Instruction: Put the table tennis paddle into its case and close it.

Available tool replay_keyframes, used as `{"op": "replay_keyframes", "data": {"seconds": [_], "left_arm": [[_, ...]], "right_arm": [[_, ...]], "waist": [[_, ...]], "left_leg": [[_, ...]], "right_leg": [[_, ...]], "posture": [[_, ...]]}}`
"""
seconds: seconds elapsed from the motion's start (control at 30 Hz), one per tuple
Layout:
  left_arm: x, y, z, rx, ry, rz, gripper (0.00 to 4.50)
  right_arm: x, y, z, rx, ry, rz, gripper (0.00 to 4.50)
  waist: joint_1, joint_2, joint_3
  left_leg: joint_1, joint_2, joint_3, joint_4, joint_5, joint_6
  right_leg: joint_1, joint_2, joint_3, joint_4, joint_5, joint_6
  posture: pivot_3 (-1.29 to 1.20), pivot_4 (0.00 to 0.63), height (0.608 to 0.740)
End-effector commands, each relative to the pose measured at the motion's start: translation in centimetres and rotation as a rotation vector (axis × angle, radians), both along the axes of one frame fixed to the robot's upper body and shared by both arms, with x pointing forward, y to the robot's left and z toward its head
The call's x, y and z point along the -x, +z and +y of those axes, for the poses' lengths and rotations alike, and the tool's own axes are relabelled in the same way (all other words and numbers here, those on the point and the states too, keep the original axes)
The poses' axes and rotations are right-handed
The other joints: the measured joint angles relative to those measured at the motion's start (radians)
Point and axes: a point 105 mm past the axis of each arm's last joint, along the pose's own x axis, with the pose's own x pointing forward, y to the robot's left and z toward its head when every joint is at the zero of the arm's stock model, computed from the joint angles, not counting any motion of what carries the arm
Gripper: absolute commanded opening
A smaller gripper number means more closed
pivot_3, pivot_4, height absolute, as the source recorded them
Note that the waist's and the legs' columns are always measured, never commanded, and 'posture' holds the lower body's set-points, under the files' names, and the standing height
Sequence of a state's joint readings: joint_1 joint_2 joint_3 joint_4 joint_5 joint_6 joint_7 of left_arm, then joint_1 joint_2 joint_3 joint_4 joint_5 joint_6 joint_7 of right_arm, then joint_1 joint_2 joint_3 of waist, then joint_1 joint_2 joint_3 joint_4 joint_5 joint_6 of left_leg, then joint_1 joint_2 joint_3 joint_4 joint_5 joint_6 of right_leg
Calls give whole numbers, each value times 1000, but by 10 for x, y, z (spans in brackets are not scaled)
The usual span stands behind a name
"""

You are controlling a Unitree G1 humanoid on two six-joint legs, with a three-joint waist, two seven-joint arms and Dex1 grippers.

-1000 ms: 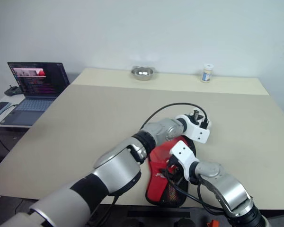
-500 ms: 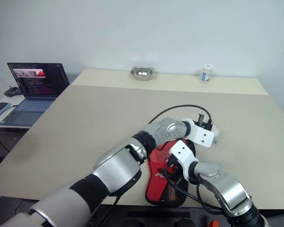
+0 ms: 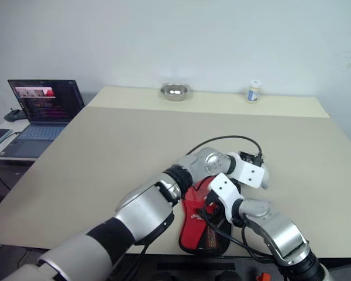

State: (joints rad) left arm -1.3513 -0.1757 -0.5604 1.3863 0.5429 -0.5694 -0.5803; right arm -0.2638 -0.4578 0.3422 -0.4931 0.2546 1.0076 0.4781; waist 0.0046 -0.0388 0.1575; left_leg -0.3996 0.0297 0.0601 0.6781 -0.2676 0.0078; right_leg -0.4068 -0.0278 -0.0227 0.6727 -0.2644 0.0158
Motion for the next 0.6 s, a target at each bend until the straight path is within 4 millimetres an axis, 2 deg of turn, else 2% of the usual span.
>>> {"op": "replay_keyframes", "data": {"seconds": [0.03, 0.13, 0.27, 0.43, 0.53, 0.6], "left_arm": [[74, -5, -65, 102, -228, 114, 4492], [71, -1, -64, 116, -217, 127, 4492], [56, 6, -56, 139, -173, 104, 4492], [24, 21, -37, 215, -28, 116, 4492], [-12, 41, -8, 289, 111, 68, 4492], [-40, 54, 24, 331, 233, 47, 4492]], "right_arm": [[21, -61, -11, 102, -21, 268, 4500], [20, -62, -12, 103, -23, 266, 4500], [18, -62, -13, 100, -28, 259, 4500], [11, -60, -14, 81, -49, 242, 4500], [3, -49, -11, 29, -74, 215, 4500], [-3, -35, -9, -10, -92, 166, 4500]], "waist": [[-2, 0, -4], [-3, 1, -8], [-4, 1, -11], [-6, 1, -13], [-8, 0, -13], [-10, 0, -13]], "left_leg": [[0, 0, 0, 0, 0, 0], [0, 0, 0, 0, 0, 0], [1, 0, 0, 0, 0, 0], [2, 0, 0, 0, 0, 0], [3, 1, 0, 0, 0, 0], [3, 1, 0, 0, 0, 0]], "right_leg": [[0, 0, 0, 0, 0, 0], [0, 0, 0, 0, 0, 0], [1, 0, 0, 0, 0, 0], [1, 0, 1, 0, 0, 0], [2, 0, 1, 1, 0, 0], [1, 0, 2, 1, 0, 0]], "posture": [[0, 150, 740], [0, 150, 740], [0, 150, 740], [0, 150, 740], [0, 150, 740], [0, 150, 740]]}}
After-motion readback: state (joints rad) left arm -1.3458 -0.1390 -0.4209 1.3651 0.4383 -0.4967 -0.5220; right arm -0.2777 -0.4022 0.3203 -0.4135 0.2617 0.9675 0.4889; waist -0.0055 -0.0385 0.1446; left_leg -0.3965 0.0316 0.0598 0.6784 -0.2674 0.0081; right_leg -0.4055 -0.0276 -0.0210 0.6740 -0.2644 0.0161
